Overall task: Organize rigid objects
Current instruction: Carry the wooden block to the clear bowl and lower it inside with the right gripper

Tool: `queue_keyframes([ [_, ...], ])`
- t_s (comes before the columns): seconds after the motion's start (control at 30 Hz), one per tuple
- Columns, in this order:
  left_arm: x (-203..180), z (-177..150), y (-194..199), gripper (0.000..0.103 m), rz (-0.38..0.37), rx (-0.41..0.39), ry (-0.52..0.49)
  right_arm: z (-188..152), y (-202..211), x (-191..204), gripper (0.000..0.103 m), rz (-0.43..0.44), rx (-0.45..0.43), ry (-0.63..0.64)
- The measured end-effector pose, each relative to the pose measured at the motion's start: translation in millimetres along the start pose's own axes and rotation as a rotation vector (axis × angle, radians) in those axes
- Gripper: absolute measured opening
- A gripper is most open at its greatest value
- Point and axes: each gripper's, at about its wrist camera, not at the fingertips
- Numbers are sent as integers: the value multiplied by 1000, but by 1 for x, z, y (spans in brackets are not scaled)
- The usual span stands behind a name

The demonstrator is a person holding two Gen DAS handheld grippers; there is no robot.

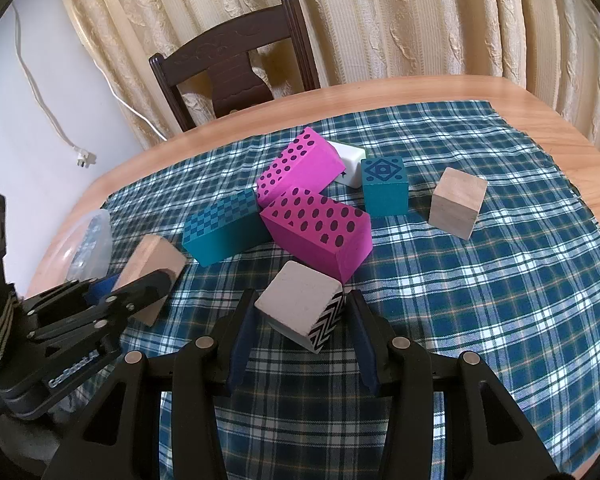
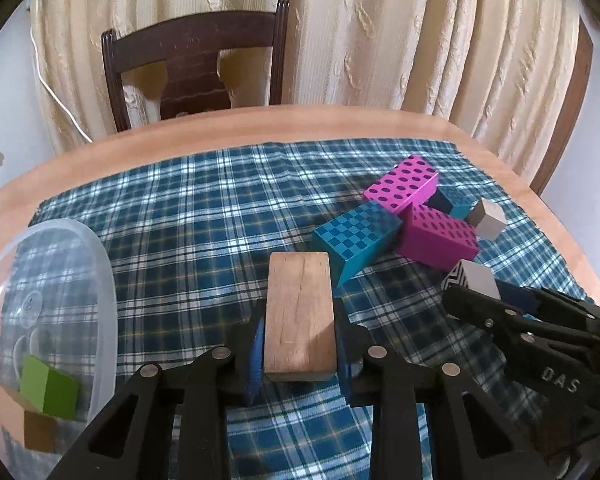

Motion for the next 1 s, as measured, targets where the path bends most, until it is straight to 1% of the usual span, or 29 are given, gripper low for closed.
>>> queue_keyframes([
  [0.17, 2, -1, 0, 45, 6, -3, 0, -4, 15, 2, 31, 8, -37, 13],
  [0.37, 8, -1, 3, 44, 15, -14, 2, -11, 35, 14, 31, 47, -87, 35],
  [0.7, 10, -2, 6, 44, 23, -20, -4, -20, 66, 62, 31, 128, -152, 148],
  [1.0, 7, -2, 7, 44, 27, -21, -4, -31, 84, 107, 31, 201, -182, 247],
])
Point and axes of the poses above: each gripper's, at about its wrist camera, not at the fingertips, and y roughly against the way its jaws point, x to its left, z to its top, and after that the axes turned 6 degrees about -y, right-handed
